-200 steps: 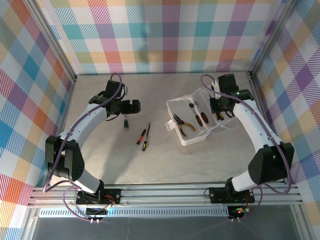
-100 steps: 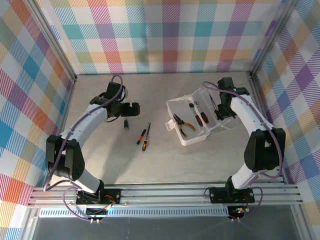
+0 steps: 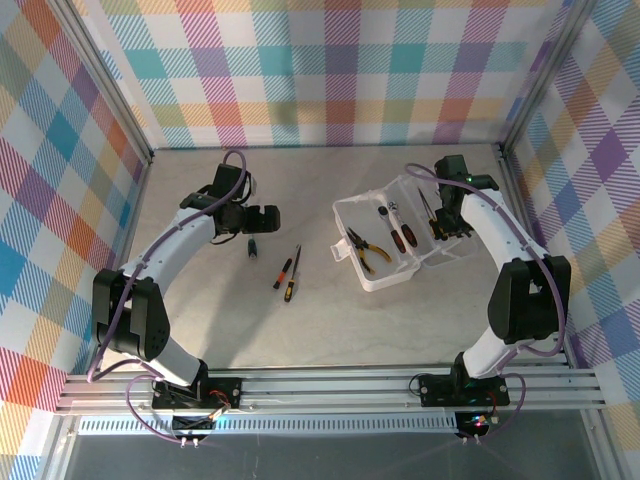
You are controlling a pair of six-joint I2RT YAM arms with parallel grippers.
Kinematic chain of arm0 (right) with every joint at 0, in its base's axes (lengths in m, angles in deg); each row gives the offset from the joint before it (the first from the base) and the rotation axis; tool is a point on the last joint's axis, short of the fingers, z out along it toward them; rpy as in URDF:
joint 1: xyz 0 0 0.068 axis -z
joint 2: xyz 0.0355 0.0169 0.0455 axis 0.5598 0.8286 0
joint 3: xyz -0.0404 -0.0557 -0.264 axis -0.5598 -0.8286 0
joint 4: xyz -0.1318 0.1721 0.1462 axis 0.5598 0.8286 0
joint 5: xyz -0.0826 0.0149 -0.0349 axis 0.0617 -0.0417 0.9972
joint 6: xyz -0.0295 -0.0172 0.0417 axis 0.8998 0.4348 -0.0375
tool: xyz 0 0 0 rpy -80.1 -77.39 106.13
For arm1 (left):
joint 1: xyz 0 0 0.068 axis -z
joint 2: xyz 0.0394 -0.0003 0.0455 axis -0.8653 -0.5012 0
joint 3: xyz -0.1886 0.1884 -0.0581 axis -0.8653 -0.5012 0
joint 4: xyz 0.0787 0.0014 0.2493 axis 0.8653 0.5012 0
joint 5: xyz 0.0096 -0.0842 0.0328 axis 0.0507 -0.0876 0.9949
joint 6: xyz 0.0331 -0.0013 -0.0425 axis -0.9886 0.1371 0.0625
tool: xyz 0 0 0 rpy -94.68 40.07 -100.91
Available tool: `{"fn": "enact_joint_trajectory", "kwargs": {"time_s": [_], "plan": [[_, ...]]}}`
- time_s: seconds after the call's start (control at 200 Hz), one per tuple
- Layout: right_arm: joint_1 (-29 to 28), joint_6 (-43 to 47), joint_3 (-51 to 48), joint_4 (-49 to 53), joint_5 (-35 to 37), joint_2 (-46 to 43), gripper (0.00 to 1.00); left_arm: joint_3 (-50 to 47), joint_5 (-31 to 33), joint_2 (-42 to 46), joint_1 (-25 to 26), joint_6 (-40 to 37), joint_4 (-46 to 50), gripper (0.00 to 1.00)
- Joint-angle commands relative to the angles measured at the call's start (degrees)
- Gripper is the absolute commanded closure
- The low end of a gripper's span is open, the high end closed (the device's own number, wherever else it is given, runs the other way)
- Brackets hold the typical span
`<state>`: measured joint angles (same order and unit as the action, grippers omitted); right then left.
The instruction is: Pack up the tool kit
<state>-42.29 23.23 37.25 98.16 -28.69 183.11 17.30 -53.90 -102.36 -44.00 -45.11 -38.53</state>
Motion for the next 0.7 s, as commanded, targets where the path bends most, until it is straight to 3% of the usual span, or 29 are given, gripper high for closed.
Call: {"fn": "enact_joint_trajectory", "kwargs": {"time_s": [0.0, 0.12, 0.275, 0.495, 0.695], "plan": [[0.3, -0.2, 1.9, 1.4, 0.5, -2.6, 0.62, -0.3, 0.1, -0.9, -0.6, -1.1, 1.1, 0.0], [0.2, -1.0, 2.8, 2.1, -0.4, -4.8, 0.49, -0.3, 2.9, -1.9, -1.0, -1.0, 2.1, 0.0], [-3.3, -0.4, 3.5, 2.7, -2.8, -8.4, 0.0, -1.7, 8.1, -4.0, -1.8, -0.5, 1.5, 0.0], [-11.3, 0.2, 2.9, 0.9, -6.7, -8.6, 0.01, -1.6, 7.8, -12.2, -3.3, 0.8, -4.2, 0.0], [-15.4, -0.3, 3.3, -0.3, -8.5, -6.1, 0.01, 7.3, 7.6, -23.2, -5.4, 1.3, -5.6, 0.06]]}}
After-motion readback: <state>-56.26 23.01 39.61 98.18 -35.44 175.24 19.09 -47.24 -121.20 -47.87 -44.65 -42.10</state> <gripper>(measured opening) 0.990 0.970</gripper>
